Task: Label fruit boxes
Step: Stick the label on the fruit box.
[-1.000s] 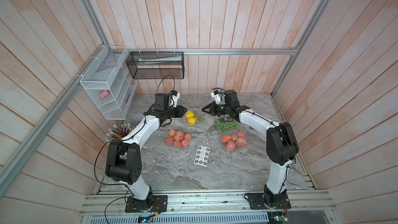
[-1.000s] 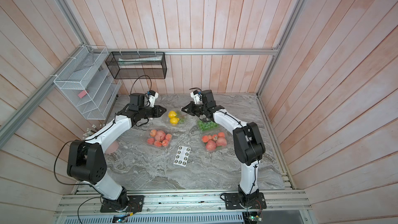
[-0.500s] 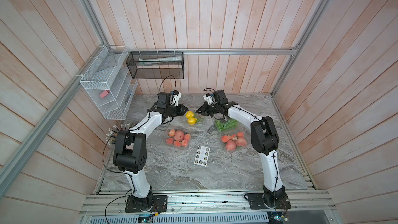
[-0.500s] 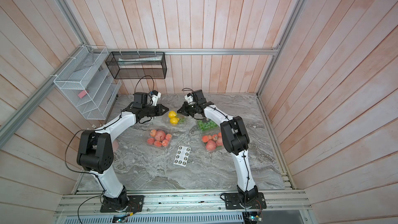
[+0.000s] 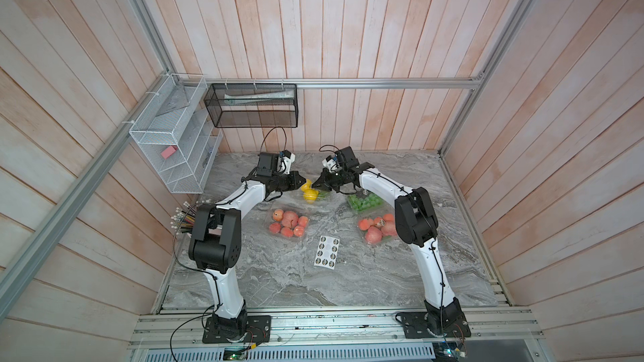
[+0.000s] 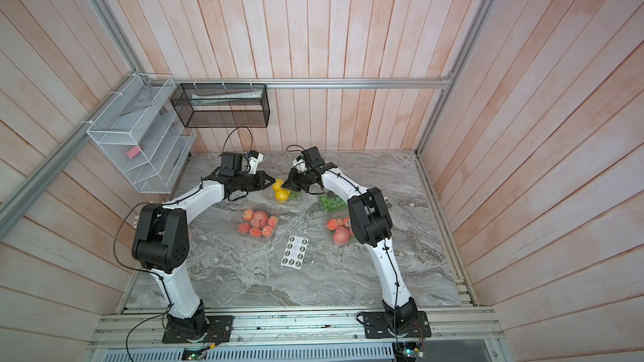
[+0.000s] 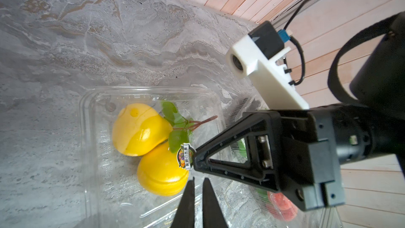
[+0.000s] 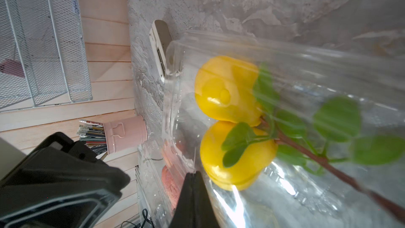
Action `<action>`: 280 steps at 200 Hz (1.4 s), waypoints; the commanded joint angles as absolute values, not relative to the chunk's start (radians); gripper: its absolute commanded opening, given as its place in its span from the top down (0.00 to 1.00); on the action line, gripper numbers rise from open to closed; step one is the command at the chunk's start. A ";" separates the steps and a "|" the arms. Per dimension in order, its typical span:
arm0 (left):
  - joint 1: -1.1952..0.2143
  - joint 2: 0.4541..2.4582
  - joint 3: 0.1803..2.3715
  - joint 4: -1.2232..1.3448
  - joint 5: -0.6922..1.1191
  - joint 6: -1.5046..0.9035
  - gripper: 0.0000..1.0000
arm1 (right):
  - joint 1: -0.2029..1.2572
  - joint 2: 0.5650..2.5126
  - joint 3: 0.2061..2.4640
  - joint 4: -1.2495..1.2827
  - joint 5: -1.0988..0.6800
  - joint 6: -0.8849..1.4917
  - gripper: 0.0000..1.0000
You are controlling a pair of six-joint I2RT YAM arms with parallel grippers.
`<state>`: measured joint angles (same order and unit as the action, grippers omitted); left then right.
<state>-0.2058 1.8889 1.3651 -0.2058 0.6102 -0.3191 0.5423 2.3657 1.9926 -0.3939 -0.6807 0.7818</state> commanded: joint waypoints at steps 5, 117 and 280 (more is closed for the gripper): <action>-0.213 1.916 1.393 -0.171 0.632 -0.329 0.89 | 0.545 2.393 2.046 -0.465 -0.653 0.766 1.00; -0.236 1.994 1.431 -0.166 0.637 -0.340 0.91 | 0.540 2.417 2.052 -0.503 -0.609 0.765 1.00; -0.264 2.070 1.451 -0.129 0.628 -0.374 0.93 | 0.538 2.420 2.047 -0.515 -0.597 0.754 1.00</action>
